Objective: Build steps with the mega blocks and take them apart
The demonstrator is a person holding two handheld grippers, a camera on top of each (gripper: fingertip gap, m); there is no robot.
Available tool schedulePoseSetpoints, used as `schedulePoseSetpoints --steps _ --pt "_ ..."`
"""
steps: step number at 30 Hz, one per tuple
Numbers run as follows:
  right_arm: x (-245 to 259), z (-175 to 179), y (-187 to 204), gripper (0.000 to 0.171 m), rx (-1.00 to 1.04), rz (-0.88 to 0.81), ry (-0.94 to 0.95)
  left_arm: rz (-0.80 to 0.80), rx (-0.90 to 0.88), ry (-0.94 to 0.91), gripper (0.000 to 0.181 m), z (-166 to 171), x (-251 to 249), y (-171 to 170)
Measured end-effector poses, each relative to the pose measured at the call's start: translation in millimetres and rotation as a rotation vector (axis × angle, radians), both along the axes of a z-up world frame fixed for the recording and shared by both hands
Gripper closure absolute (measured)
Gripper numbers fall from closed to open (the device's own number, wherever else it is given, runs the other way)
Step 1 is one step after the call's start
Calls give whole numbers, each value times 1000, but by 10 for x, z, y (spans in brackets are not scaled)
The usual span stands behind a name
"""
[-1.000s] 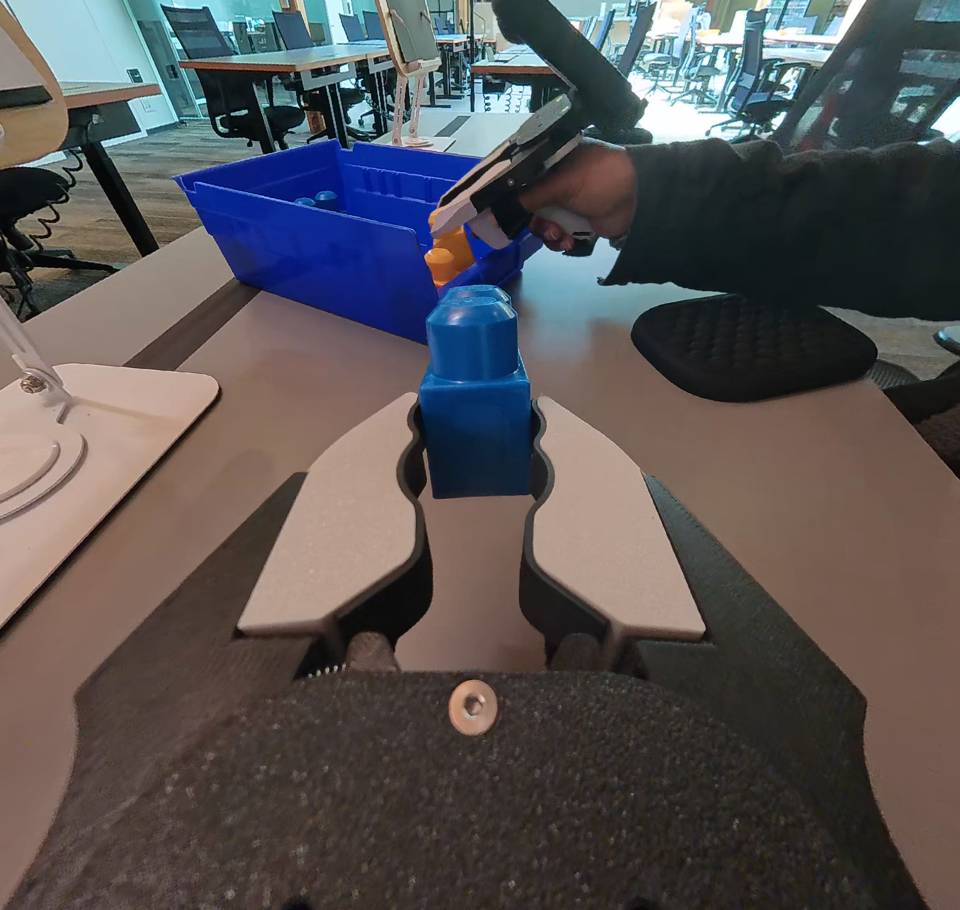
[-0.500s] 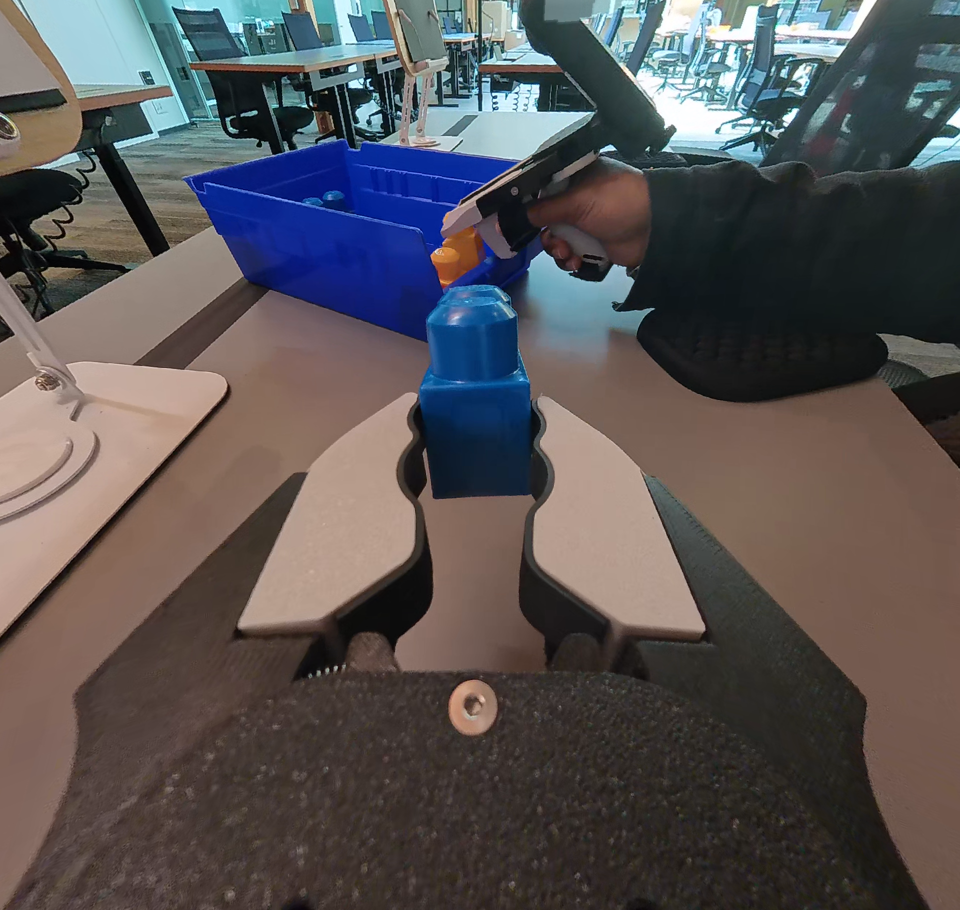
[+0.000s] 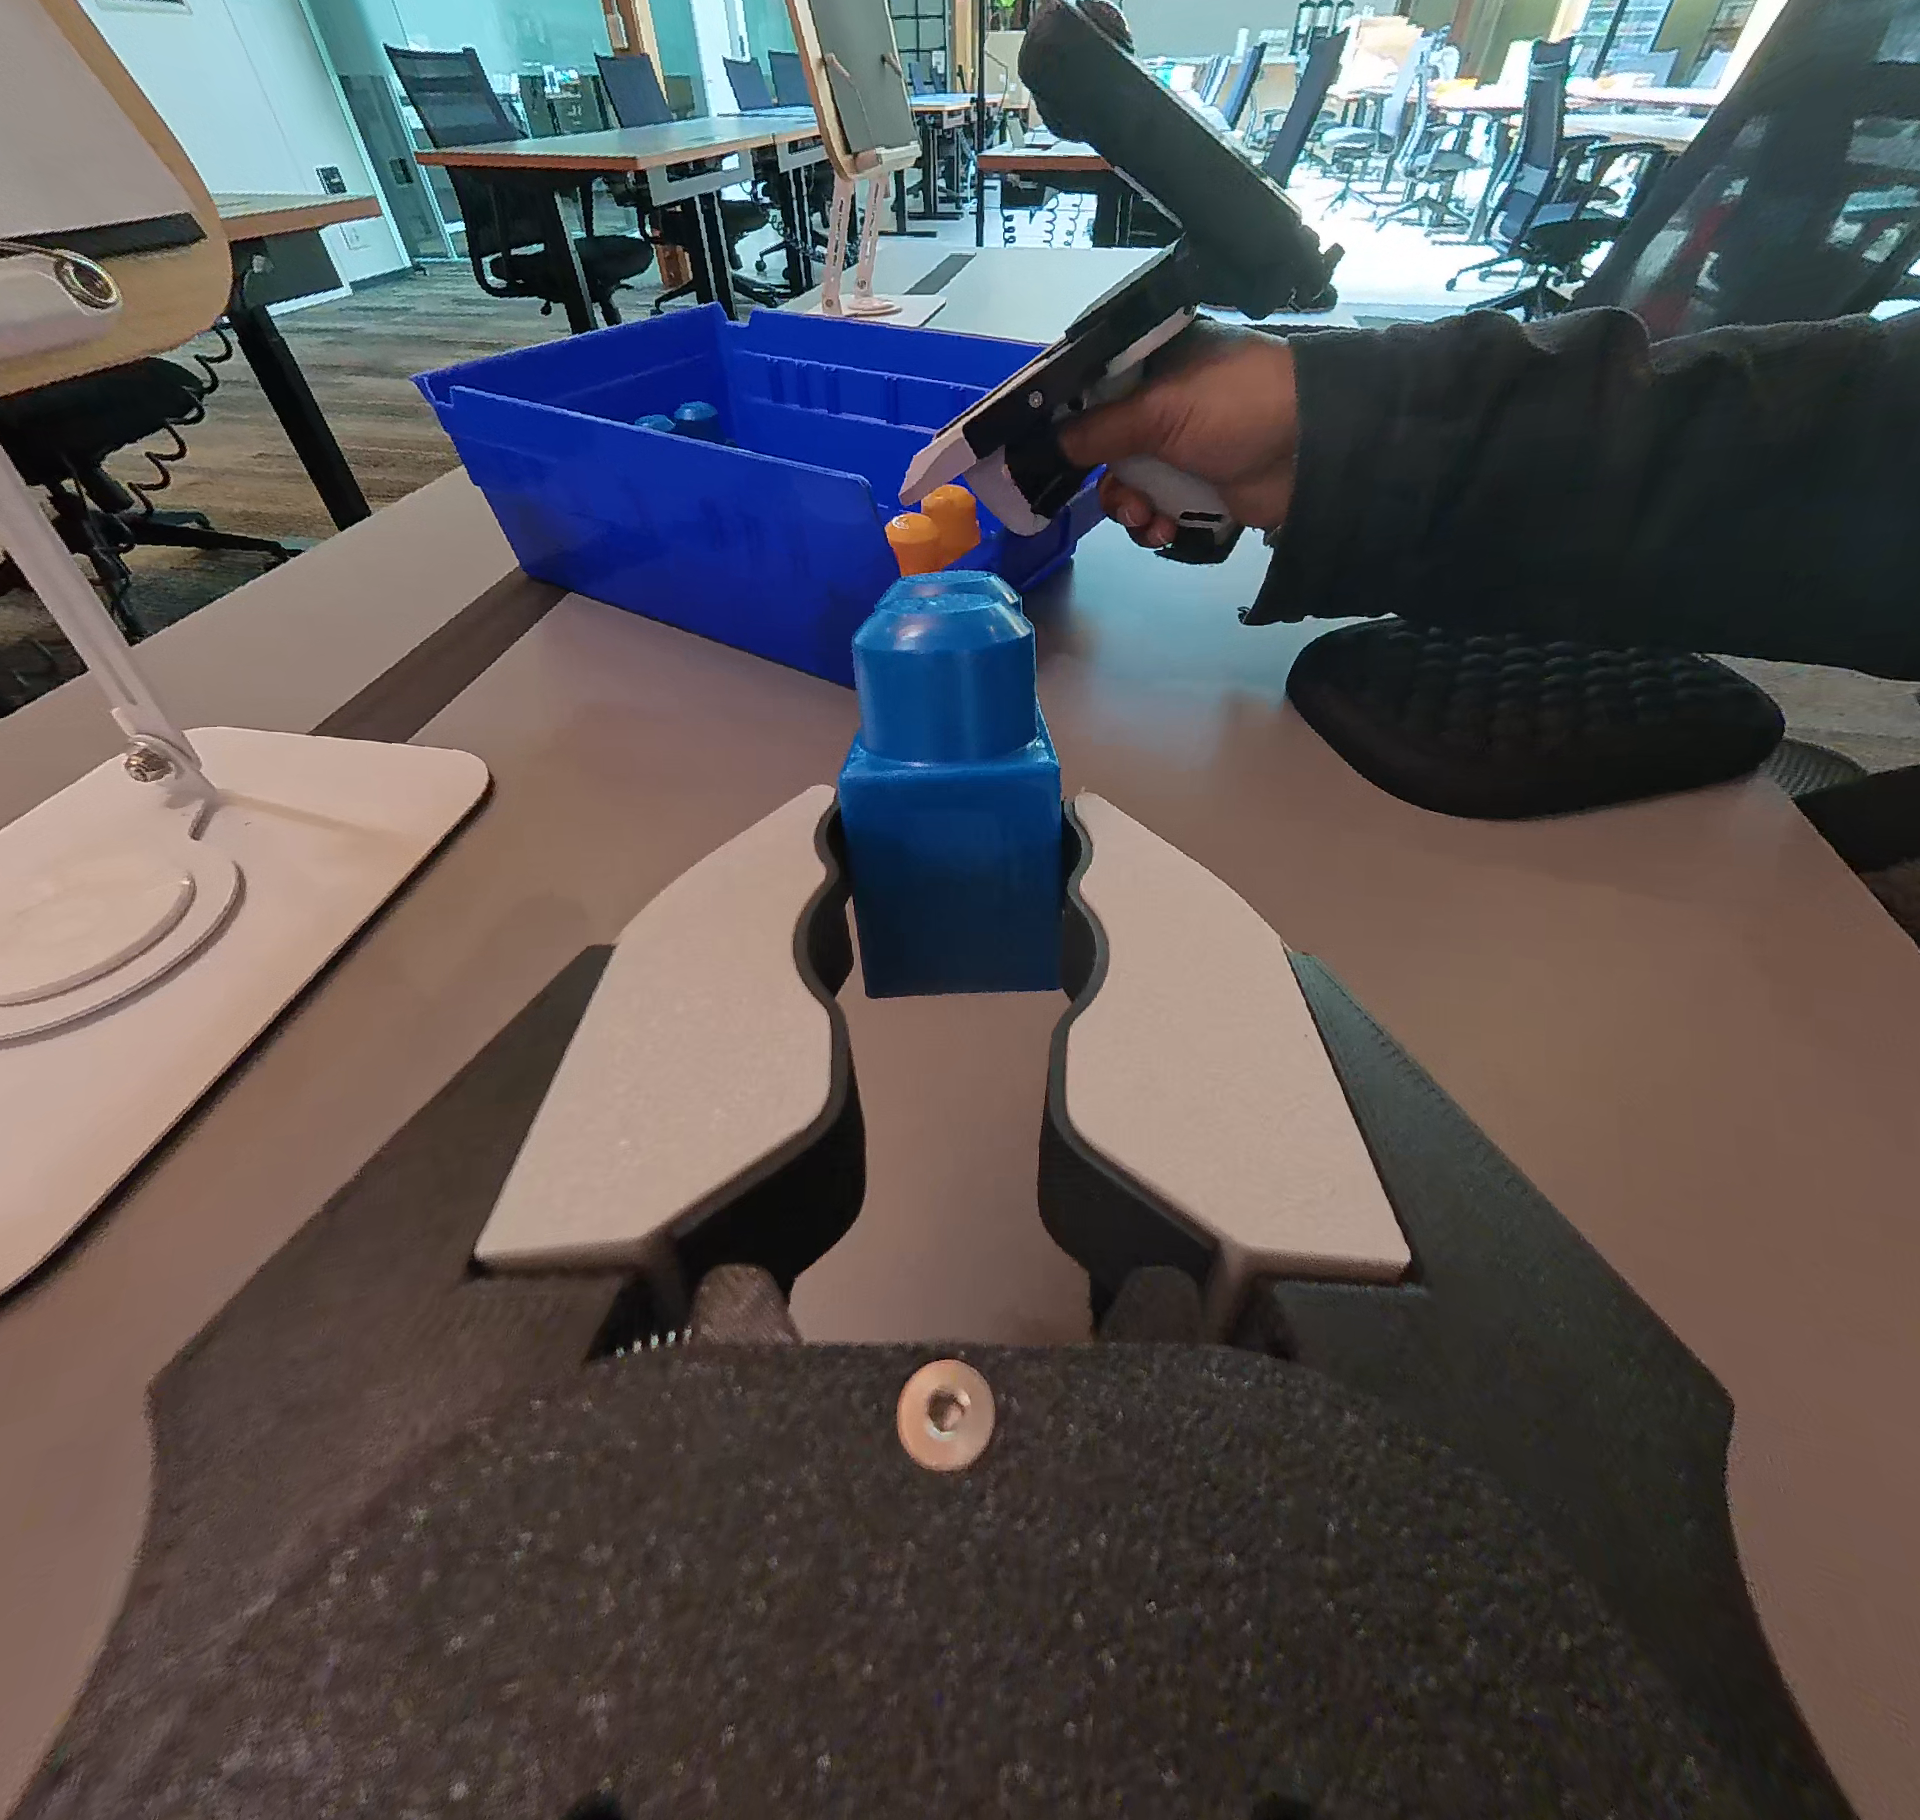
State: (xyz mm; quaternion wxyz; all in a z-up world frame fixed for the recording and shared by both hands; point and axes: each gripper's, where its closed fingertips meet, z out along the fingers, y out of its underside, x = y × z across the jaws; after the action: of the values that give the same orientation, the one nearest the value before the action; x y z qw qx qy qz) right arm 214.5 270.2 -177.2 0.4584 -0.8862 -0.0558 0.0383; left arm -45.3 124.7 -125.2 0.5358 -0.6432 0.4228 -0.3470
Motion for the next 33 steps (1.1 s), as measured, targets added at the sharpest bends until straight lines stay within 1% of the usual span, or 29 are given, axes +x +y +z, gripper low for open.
schedulePoseSetpoints --steps 4,7,9,15,17,21,25,31,33 --pt "-12 66 -5 134 -2 55 13 0 -2 3 144 -10 -5 1" --pt "-26 132 -1 134 -62 192 -73 1 -4 9 144 -25 -6 6" --pt "-49 158 -9 135 -125 335 -165 0 -6 10 144 -31 -4 7" --pt "-62 134 -129 136 -287 872 -498 0 -7 20 144 -52 -7 12" --pt "-23 111 -182 136 -334 1002 -569 1 -9 23 144 -64 -12 17" --pt "24 70 -181 138 -393 1137 -668 2 -18 32 144 -102 -18 27" --pt "35 -11 -201 139 -444 1229 -765 0 -26 39 144 -139 -18 33" --pt "12 -107 -230 139 -465 1313 -866 -3 -37 46 144 -177 -18 40" --pt "-25 -112 -227 143 -454 1327 -875 -3 -38 49 144 -186 -17 40"
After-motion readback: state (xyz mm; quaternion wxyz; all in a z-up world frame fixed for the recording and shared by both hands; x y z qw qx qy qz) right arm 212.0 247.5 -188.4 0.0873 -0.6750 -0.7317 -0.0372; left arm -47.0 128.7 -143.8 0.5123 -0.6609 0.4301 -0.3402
